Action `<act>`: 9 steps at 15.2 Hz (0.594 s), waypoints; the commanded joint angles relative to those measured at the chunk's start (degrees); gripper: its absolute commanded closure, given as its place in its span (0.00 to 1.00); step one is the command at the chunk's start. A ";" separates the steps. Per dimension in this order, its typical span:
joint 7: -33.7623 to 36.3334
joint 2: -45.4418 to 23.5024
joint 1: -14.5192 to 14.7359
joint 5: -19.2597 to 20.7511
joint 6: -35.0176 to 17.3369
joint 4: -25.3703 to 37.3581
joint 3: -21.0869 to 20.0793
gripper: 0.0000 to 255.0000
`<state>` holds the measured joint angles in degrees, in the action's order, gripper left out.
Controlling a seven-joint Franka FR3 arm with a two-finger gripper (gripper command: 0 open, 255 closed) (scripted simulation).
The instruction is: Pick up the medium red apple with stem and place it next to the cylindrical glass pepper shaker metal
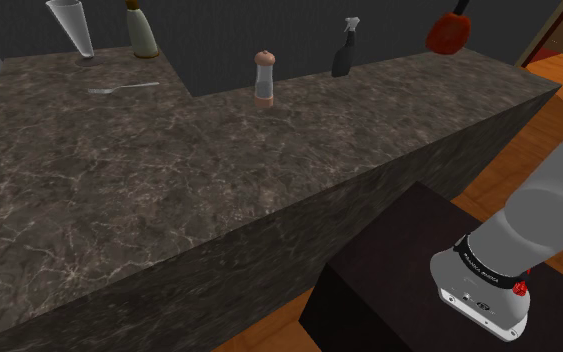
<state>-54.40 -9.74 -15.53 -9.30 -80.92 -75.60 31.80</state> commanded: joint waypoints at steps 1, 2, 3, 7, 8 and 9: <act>-0.18 -0.95 -0.51 -0.56 2.04 2.81 0.15 1.00; -0.22 -1.28 -0.68 -0.75 2.69 3.74 0.18 1.00; 1.34 -0.10 0.58 -0.11 2.14 2.34 -0.39 1.00; 7.58 3.71 5.06 1.83 0.39 -2.10 -2.85 1.00; 9.12 4.45 6.03 2.18 0.03 -2.95 -3.53 1.00; 10.64 5.10 6.96 2.49 -0.29 -3.71 -4.20 1.00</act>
<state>-44.95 -5.15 -9.27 -7.05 -80.73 -78.51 28.07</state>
